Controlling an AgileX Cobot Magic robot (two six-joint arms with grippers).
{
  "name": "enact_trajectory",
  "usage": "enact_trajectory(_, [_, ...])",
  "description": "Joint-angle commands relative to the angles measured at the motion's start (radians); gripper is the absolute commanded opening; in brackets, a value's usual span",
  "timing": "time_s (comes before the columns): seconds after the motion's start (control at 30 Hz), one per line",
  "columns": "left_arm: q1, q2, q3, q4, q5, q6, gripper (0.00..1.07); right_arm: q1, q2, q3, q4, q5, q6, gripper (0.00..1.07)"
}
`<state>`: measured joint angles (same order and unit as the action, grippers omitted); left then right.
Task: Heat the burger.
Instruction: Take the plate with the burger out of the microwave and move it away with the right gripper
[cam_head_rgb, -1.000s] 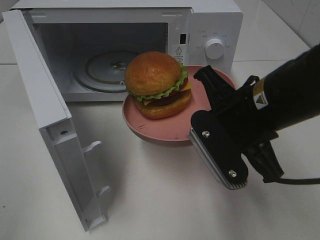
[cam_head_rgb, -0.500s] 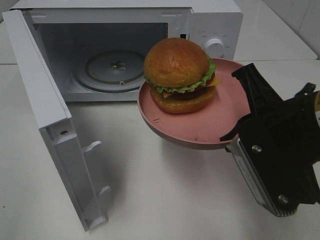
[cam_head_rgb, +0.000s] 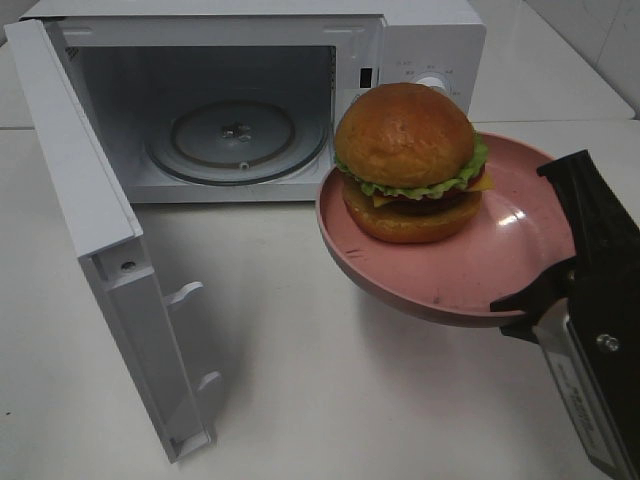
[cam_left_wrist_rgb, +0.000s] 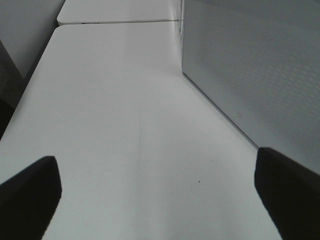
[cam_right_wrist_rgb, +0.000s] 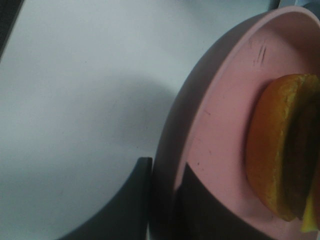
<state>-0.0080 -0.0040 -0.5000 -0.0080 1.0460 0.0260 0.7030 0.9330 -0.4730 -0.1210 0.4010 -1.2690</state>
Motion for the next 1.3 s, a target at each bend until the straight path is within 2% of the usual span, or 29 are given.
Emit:
enact_trajectory(0.03, [0.0,-0.021,0.002,-0.002,-0.009,-0.001,1.01,-0.004,-0.073,-0.006,-0.066,-0.017,0.066,0.0])
enact_trajectory(0.33, [0.0,-0.021,0.002,-0.002,-0.009,-0.001,1.01,-0.004,-0.17,-0.006,-0.206,0.097,0.245,0.0])
enact_trajectory(0.37, [0.0,-0.021,0.002,-0.002,-0.009,-0.001,1.01,-0.004,-0.17,-0.006,-0.206,0.097,0.245,0.0])
enact_trajectory(0.43, [0.0,-0.021,0.002,-0.002,-0.009,-0.001,1.01,-0.004,-0.177,-0.006,-0.288,0.14,0.367,0.0])
enact_trajectory(0.53, [0.0,-0.021,0.002,-0.002,-0.009,-0.001,1.01,-0.004,-0.177,-0.006,-0.315,0.152,0.406,0.0])
enact_trajectory(0.6, [0.0,-0.021,0.002,-0.002,-0.009,-0.001,1.01,-0.004,-0.177,-0.006,-0.417,0.188,0.529,0.0])
enact_trajectory(0.63, [0.0,-0.021,0.002,-0.002,-0.009,-0.001,1.01,-0.004,-0.177,-0.006,-0.417,0.188,0.529,0.0])
enact_trajectory(0.7, [0.0,-0.021,0.002,-0.002,-0.009,-0.001,1.01,-0.004,-0.177,-0.006,-0.526,0.243,0.707,0.0])
enact_trajectory(0.8, [0.0,-0.021,0.002,-0.002,-0.009,-0.001,1.01,-0.004,-0.177,-0.006,-0.548,0.26,0.751,0.0])
enact_trajectory(0.97, [0.0,-0.021,0.002,-0.002,-0.009,-0.001,1.01,-0.004,-0.177,-0.006,-0.63,0.374,0.959,0.0])
enact_trajectory(1.3, [0.0,-0.021,0.002,-0.002,-0.009,-0.001,1.01,-0.004,-0.177,-0.006,-0.675,0.494,1.109,0.0])
